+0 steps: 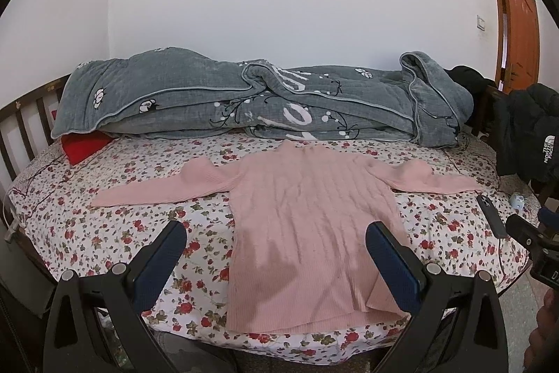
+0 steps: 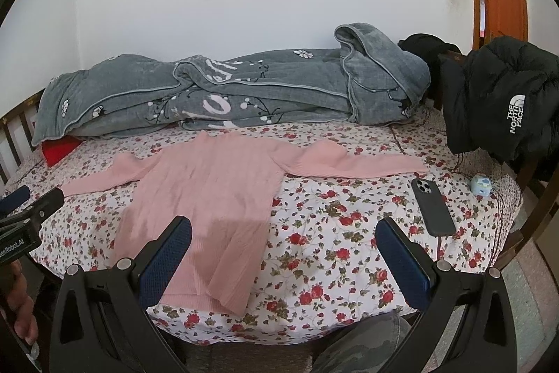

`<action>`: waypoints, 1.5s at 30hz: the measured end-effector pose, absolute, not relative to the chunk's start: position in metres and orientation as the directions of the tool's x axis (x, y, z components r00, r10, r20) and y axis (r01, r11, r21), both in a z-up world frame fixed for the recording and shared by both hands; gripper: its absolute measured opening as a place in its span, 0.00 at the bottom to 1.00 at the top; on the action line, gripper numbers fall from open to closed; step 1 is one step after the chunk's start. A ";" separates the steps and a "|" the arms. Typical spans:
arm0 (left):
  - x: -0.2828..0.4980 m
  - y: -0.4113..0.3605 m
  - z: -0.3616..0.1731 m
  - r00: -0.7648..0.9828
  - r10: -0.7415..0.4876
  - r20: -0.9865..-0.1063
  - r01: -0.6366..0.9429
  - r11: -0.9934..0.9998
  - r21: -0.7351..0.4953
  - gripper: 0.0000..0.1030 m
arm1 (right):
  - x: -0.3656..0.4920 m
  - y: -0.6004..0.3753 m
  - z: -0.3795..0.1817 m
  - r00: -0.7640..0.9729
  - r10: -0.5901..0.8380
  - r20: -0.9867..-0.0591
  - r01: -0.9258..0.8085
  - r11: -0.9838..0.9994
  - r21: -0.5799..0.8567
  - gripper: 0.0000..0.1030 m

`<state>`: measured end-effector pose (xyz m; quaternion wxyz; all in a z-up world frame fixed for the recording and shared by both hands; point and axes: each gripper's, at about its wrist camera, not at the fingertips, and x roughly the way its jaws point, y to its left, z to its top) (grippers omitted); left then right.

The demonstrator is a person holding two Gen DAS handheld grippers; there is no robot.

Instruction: Fold small clothes

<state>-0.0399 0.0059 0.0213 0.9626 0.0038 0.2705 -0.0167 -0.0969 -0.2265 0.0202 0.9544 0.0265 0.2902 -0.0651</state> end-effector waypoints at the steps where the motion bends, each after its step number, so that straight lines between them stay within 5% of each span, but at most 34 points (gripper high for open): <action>1: -0.040 0.006 0.022 0.853 -0.031 -0.521 0.036 0.999 -0.001 1.00 | -0.097 -0.226 0.020 0.823 -0.109 -0.557 0.140 0.990 0.014 1.00; 45: -0.031 0.016 0.025 0.860 -0.062 -0.506 0.068 0.998 -0.007 1.00 | -0.091 -0.215 0.022 0.828 -0.078 -0.555 0.109 0.994 0.022 1.00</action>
